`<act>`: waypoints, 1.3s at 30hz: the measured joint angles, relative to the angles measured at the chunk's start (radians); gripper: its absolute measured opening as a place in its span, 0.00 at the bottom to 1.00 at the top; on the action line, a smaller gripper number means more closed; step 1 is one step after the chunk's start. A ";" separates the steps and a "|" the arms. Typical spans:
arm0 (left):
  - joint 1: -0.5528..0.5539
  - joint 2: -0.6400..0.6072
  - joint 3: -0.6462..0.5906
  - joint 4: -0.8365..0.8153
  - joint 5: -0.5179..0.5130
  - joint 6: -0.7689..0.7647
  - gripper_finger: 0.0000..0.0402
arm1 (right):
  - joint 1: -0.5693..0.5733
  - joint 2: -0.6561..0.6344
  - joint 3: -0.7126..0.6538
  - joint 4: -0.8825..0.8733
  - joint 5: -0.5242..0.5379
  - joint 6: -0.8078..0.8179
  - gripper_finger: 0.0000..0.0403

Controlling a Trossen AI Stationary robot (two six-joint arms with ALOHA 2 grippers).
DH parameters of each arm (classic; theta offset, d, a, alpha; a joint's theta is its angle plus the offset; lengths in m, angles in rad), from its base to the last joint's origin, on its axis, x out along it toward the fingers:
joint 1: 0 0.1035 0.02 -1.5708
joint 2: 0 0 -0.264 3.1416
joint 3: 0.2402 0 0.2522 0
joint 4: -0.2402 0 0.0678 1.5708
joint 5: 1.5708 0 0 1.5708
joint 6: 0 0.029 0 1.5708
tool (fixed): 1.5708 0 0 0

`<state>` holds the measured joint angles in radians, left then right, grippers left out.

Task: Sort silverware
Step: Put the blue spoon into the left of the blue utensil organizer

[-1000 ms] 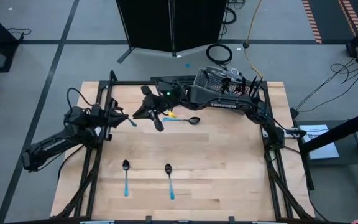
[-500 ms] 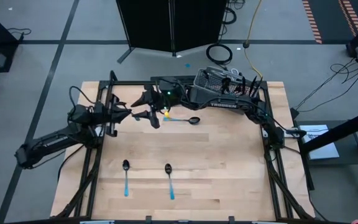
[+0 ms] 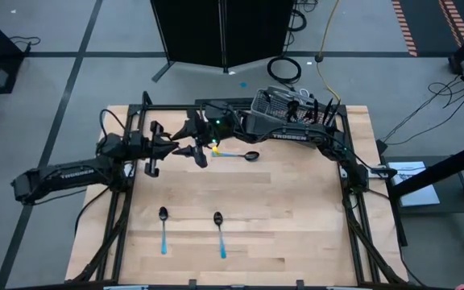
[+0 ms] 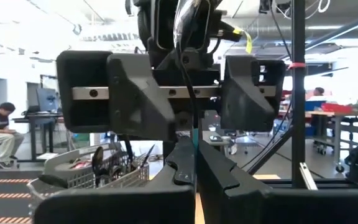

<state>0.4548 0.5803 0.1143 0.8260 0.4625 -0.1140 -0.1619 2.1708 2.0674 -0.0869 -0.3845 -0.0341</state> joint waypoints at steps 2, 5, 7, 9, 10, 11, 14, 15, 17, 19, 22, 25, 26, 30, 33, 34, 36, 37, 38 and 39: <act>-0.010 0.024 0.017 0.002 0.000 0.008 0.00 | 0.000 0.000 0.000 -0.008 0.034 0.000 0.55; -0.025 0.058 0.033 0.002 -0.001 0.036 0.00 | 0.001 0.000 0.000 -0.022 0.075 0.000 0.54; -0.029 0.074 0.037 0.002 -0.010 0.049 0.00 | 0.001 0.000 0.000 -0.021 0.079 0.000 0.52; -0.030 0.081 0.038 0.003 -0.037 0.052 0.00 | 0.001 0.000 0.000 -0.021 0.096 0.003 0.47; -0.031 0.083 0.038 0.002 -0.049 0.053 0.00 | 0.002 0.000 0.000 -0.026 0.105 0.004 0.44; -0.030 0.085 0.038 0.003 -0.058 0.063 0.00 | 0.002 0.000 0.000 -0.037 0.108 0.004 0.41; -0.030 0.085 0.038 0.003 -0.070 0.077 0.00 | 0.002 0.000 0.000 -0.060 0.128 -0.009 0.29; -0.030 0.085 0.038 0.003 -0.075 0.077 0.00 | 0.002 0.000 0.000 -0.065 0.132 -0.012 0.25; -0.030 0.085 0.038 0.001 -0.084 0.080 0.00 | 0.002 -0.001 0.000 -0.067 0.132 -0.015 0.16; -0.030 0.085 0.038 -0.006 -0.099 0.094 0.00 | 0.001 -0.002 0.000 -0.069 0.128 -0.036 0.09; -0.030 0.085 0.038 -0.019 -0.113 0.098 0.00 | 0.001 -0.005 0.000 -0.075 0.130 -0.056 0.08; -0.029 0.085 0.039 -0.021 -0.116 0.103 0.00 | -0.003 -0.005 0.000 -0.068 0.127 -0.055 0.08; -0.029 0.085 0.039 -0.022 -0.117 0.103 0.00 | -0.005 -0.005 0.000 -0.067 0.125 -0.053 0.09; -0.029 0.085 0.040 -0.026 -0.122 0.104 0.00 | -0.008 -0.005 0.000 -0.067 0.122 -0.053 0.25; -0.029 0.086 0.040 -0.034 -0.124 0.104 0.00 | -0.008 -0.005 0.000 -0.053 0.123 -0.053 0.38; -0.029 0.086 0.040 -0.033 -0.124 0.104 0.00 | -0.008 -0.006 0.000 -0.045 0.122 -0.053 0.43; -0.029 0.086 0.040 -0.033 -0.124 0.104 0.00 | -0.007 -0.011 0.000 -0.042 0.122 -0.051 0.51; -0.029 0.086 0.040 -0.032 -0.125 0.104 0.00 | -0.007 -0.014 0.000 -0.047 0.122 -0.048 0.54; -0.029 0.086 0.040 -0.032 -0.125 0.104 0.00 | -0.007 -0.016 0.000 -0.047 0.122 -0.048 0.57; -0.029 0.086 0.040 -0.032 -0.125 0.104 0.00 | -0.007 -0.018 0.000 -0.047 0.121 -0.048 0.60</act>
<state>0.4258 0.6659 0.1539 0.7944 0.3378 -0.0099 -0.1688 2.1523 2.0678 -0.1340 -0.2630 -0.0822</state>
